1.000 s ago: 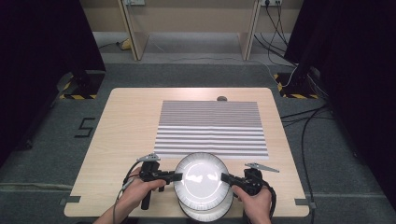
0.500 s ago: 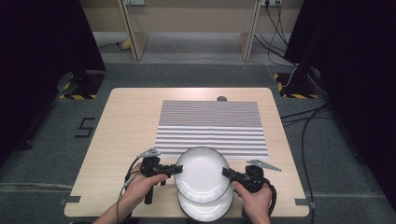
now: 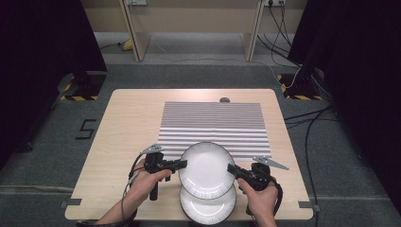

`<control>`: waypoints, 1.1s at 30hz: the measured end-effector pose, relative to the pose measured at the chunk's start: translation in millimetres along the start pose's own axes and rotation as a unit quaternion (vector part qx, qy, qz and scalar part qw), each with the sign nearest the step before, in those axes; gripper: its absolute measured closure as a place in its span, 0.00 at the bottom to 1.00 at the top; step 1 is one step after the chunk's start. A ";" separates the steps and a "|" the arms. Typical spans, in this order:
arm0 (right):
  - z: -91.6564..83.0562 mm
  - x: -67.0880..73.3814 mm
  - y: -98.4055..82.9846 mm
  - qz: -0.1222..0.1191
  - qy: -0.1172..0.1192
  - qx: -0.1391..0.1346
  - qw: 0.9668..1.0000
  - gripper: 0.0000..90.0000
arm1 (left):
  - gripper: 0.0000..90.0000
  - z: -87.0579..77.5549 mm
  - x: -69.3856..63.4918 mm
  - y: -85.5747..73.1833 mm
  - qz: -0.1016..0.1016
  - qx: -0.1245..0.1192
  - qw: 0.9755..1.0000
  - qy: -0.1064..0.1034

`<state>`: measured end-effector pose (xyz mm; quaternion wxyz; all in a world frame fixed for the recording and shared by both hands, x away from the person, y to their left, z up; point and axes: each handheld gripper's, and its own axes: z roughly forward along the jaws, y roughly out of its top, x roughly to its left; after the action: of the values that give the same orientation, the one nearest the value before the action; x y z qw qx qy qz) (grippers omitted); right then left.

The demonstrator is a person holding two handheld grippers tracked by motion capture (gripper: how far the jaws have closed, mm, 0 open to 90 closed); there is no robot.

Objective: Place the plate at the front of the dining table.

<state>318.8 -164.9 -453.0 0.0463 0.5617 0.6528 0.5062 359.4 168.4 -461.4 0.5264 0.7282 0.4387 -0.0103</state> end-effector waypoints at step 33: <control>0.4 0.6 23.6 -0.015 -0.009 -0.026 1.000 0.93 | 0.93 6.8 2.3 23.8 0.016 -0.025 1.000 0.003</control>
<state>335.0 -167.5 -436.1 0.0742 0.5549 0.6476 0.5169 379.3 163.2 -447.5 0.5433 0.7216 0.4289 0.0109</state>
